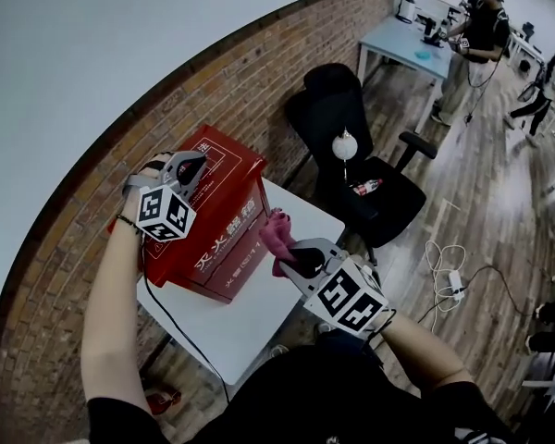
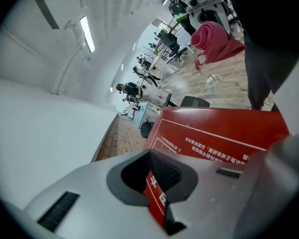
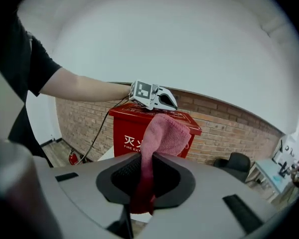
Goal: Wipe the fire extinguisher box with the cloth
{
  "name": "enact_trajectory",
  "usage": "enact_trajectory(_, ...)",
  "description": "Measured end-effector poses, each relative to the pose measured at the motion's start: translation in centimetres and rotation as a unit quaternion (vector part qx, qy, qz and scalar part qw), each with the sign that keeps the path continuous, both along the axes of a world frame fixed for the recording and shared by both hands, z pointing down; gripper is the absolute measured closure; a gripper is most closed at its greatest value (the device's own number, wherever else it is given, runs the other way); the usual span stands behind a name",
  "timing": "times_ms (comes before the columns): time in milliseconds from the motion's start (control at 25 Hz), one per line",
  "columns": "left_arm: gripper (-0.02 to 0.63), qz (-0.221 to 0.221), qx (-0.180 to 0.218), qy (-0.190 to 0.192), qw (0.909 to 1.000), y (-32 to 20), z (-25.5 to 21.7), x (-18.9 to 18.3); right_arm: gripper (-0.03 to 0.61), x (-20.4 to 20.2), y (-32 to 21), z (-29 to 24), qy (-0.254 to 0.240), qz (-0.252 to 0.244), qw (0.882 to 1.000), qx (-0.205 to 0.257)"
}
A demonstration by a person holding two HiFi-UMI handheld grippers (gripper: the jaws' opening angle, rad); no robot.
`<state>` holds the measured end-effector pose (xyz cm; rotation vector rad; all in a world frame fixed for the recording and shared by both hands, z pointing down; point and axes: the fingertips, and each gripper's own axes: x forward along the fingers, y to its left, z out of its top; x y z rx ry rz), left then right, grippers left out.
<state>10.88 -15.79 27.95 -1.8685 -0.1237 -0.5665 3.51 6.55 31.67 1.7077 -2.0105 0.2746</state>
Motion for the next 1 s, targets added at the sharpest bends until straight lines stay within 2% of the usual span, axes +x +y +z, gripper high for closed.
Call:
enact_trajectory(80,0.595,-0.021,0.007,0.025,0.9994,-0.1,-1.3,-1.0,0.514,0.3,-0.1,-0.6,0.028,-0.012,1.0,0.006)
enact_trajectory(120,0.595,-0.033,-0.002,0.045,0.9984,0.0,-2.3,-1.6,0.514,0.5,-0.2,-0.8,0.041,-0.017,0.999,0.009)
enact_trajectory(200,0.595,-0.065,-0.042,0.093,0.9926,0.4,-4.6,-3.4,0.514,0.5,-0.3,-1.3,0.066,-0.03,0.997,0.015)
enact_trajectory(240,0.595,-0.087,-0.071,0.119,0.9866,0.7,-5.7,-4.8,0.514,0.3,-0.6,-1.6,0.079,-0.042,0.996,0.019)
enact_trajectory(280,0.595,-0.11,-0.106,0.145,0.9776,0.9,-6.7,-6.6,0.514,-0.1,-1.0,-1.9,0.091,-0.058,0.994,0.024)
enact_trajectory(360,0.594,-0.142,-0.195,0.183,0.953,2.0,-7.7,-10.2,0.514,-1.1,-1.8,-2.6,0.102,-0.087,0.99,0.035)
enact_trajectory(400,0.557,-0.148,-0.245,0.193,0.9386,2.8,-7.8,-11.6,0.514,-1.5,-2.2,-2.9,0.101,-0.097,0.989,0.04)
enact_trajectory(440,0.5,-0.15,-0.291,0.201,0.9232,3.7,-7.7,-13.0,0.514,-1.9,-2.5,-3.2,0.096,-0.106,0.989,0.045)
enact_trajectory(520,0.478,-0.165,-0.364,0.224,0.8888,5.6,-7.4,-16.1,0.514,-3.0,-3.2,-3.9,0.086,-0.133,0.986,0.056)
enact_trajectory(640,0.439,-0.201,-0.449,0.262,0.8303,8.5,-6.7,-20.9,0.514,-5.1,-4.3,-4.9,0.069,-0.188,0.977,0.071)
enact_trajectory(760,0.419,-0.203,-0.527,0.292,0.7717,11.2,-5.6,-23.7,0.514,-7.2,-5.1,-5.7,0.048,-0.233,0.968,0.084)
enact_trajectory(880,0.393,-0.194,-0.615,0.297,0.7047,13.3,-3.5,-24.8,0.514,-9.7,-5.5,-6.4,0.026,-0.285,0.953,0.099)
enact_trajectory(1000,0.364,-0.179,-0.694,0.295,0.6324,14.3,-1.6,-25.0,0.514,-12.6,-5.2,-7.0,-0.008,-0.354,0.928,0.117)
